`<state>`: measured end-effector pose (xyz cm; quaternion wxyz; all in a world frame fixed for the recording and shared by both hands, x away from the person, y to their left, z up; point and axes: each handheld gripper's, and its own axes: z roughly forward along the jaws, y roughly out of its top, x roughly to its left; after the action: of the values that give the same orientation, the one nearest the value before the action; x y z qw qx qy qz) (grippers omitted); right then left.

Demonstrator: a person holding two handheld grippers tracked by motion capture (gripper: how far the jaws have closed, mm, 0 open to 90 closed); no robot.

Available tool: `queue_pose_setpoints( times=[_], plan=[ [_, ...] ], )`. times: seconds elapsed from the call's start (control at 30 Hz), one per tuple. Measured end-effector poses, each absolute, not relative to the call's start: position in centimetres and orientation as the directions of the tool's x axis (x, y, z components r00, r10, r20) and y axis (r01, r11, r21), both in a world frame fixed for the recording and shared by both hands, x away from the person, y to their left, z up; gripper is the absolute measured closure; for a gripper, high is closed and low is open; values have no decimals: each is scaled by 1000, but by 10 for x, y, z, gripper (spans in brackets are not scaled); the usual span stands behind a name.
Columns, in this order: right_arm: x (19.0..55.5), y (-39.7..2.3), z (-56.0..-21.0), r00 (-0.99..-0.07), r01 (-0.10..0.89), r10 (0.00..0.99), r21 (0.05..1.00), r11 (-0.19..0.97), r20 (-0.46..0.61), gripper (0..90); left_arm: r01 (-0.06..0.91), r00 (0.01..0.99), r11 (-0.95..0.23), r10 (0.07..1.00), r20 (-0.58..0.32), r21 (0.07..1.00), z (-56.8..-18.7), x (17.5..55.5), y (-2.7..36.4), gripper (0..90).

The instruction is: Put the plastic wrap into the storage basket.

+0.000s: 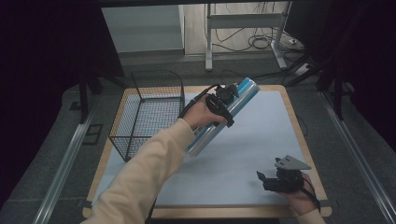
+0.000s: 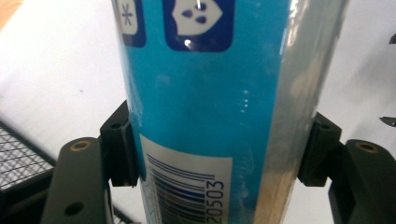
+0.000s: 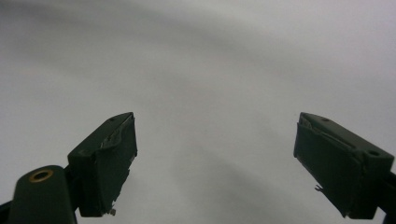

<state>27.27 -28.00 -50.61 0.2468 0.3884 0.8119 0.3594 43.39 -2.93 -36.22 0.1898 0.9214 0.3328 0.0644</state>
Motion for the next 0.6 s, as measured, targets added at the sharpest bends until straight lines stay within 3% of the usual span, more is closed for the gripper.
queue_pose_setpoints(
  times=[0.6],
  plan=[
    [274,-282,-507,-572,459,811,773,438,-120,136,600,751,-693,660,15,399,-334,456,-15,318]
  ],
)
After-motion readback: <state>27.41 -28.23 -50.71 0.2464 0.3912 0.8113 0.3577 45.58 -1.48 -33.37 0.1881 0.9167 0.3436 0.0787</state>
